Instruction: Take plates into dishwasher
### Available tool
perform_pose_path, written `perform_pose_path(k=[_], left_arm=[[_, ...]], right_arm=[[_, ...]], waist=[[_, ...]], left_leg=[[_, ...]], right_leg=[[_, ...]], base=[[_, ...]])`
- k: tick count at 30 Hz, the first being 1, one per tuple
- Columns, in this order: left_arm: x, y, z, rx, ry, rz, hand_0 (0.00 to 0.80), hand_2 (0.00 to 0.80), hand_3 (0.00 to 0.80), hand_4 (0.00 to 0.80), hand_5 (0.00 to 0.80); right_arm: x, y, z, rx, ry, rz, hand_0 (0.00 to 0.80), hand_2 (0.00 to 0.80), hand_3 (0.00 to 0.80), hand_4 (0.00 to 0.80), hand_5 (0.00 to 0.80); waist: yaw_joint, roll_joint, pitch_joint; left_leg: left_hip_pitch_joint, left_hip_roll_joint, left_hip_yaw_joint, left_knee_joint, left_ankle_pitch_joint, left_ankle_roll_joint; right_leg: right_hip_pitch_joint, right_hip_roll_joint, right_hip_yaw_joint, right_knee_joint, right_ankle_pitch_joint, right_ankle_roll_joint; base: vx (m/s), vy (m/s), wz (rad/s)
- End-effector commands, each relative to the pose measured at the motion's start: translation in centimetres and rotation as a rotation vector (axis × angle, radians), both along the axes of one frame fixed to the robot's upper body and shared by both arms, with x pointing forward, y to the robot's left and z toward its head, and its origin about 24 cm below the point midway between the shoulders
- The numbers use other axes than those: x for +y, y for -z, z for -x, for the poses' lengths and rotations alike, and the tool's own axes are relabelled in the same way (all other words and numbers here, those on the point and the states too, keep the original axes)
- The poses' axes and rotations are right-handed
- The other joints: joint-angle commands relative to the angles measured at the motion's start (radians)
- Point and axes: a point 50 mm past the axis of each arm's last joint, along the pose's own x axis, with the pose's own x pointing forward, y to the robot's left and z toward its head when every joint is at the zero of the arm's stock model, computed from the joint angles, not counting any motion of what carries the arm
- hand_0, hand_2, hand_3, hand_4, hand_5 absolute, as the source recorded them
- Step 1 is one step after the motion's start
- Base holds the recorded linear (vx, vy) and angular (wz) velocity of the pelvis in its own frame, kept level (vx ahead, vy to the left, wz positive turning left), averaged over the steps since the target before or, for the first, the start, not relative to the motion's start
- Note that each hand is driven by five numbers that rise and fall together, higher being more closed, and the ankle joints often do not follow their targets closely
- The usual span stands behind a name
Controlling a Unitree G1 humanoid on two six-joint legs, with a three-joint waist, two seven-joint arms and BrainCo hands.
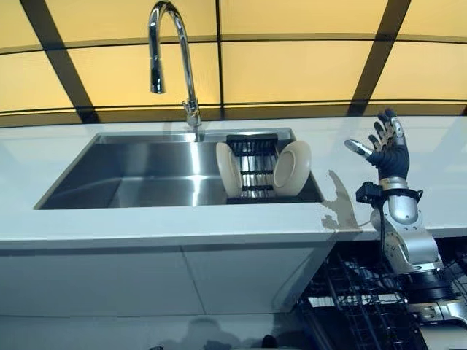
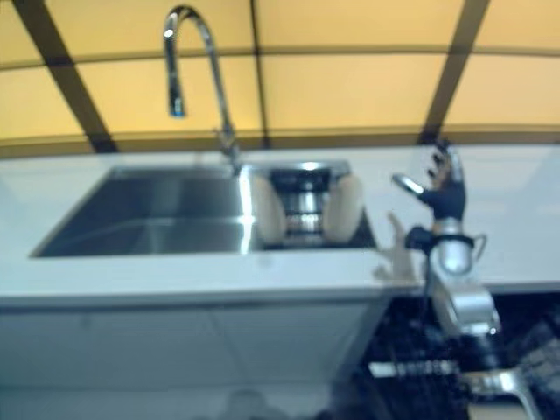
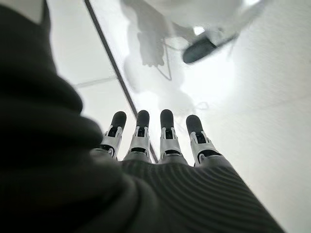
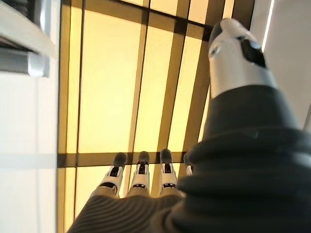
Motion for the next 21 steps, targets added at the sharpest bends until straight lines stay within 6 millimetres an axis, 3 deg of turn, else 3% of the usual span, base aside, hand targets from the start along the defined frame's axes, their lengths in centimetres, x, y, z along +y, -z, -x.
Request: perform_pose_path(k=[1,4,6,8,10,13,16,21], left_arm=[[0.6,-0.7,-2.0,-0.092,0.050,-0.029,0.000,0.000,0.000,0.000,0.000],[0.1,-0.8,-2.5,-0.123,0.076,-0.012,0.000,0.000,0.000,0.000,0.000],[-0.1,-0.9,-3.0,-0.134,0.084,-0.002,0.000,0.000,0.000,0.000,0.000],[-0.3,-1.0,-3.2,-0.135,0.093,0.000,0.000,0.000,0.000,0.000,0.000],[-0.3,-1.0,-3.4,-0.134,0.101,-0.003,0.000,0.000,0.000,0.000,0.000],[-0.5,-1.1,-3.7,-0.132,0.108,-0.003,0.000,0.000,0.000,0.000,0.000],[-0.3,-1.0,-3.4,-0.126,0.097,-0.003,0.000,0.000,0.000,0.000,0.000],[0.4,-1.2,-4.0,-0.103,0.084,-0.024,0.000,0.000,0.000,0.000,0.000]], right_arm=[[1.6,-4.5,-0.6,-0.164,-0.068,0.036,0.000,0.000,0.000,0.000,0.000],[2.2,-4.8,-0.9,-0.156,-0.083,0.076,0.000,0.000,0.000,0.000,0.000],[2.3,-4.8,-1.0,-0.145,-0.077,0.089,0.000,0.000,0.000,0.000,0.000],[2.3,-4.8,-1.2,-0.127,-0.067,0.089,0.000,0.000,0.000,0.000,0.000],[2.4,-4.6,-1.7,-0.094,-0.075,0.088,0.000,0.000,0.000,0.000,0.000],[2.7,-3.8,-2.1,-0.028,-0.122,0.078,0.000,0.000,0.000,0.000,0.000],[3.1,-2.7,-2.5,0.060,-0.225,0.004,0.000,0.000,0.000,0.000,0.000],[2.7,-1.5,-2.7,0.136,-0.284,-0.106,0.000,0.000,0.000,0.000,0.000]], waist=[[0.026,-0.051,-0.005],[0.045,-0.063,0.011],[0.056,-0.064,0.022],[0.063,-0.061,0.031],[0.076,-0.050,0.041],[0.104,-0.045,0.055],[0.114,-0.050,0.070],[0.089,-0.060,0.036]], left_leg=[[-0.083,-0.053,0.006,0.249,0.087,0.033],[-0.170,-0.047,0.014,0.379,0.114,0.025],[-0.207,-0.045,0.029,0.368,0.104,0.030],[-0.210,-0.050,0.041,0.307,0.090,0.036],[-0.229,-0.055,0.062,0.139,0.115,0.034],[-0.279,-0.080,0.033,0.003,0.165,0.027],[-0.311,-0.096,0.010,0.033,0.177,0.034],[-0.217,-0.094,0.041,-0.069,0.140,0.059]], right_leg=[[-0.037,-0.083,0.026,0.074,-0.049,0.043],[0.005,-0.085,0.018,0.060,-0.068,0.020],[0.029,-0.084,0.014,0.054,-0.083,0.019],[0.041,-0.082,0.014,0.049,-0.089,0.026],[0.068,-0.064,0.023,0.030,-0.099,0.037],[0.107,-0.045,0.052,0.006,-0.108,0.041],[0.123,-0.035,0.078,0.004,-0.116,0.035],[0.124,-0.040,0.056,0.003,-0.127,0.047]], base=[[0.159,-0.257,-0.07],[0.127,-0.198,-0.16],[0.104,-0.084,-0.09],[0.110,-0.004,0.01],[0.144,0.044,-0.11],[0.132,0.058,-0.31],[0.076,0.075,0.16],[0.065,0.111,0.05]])
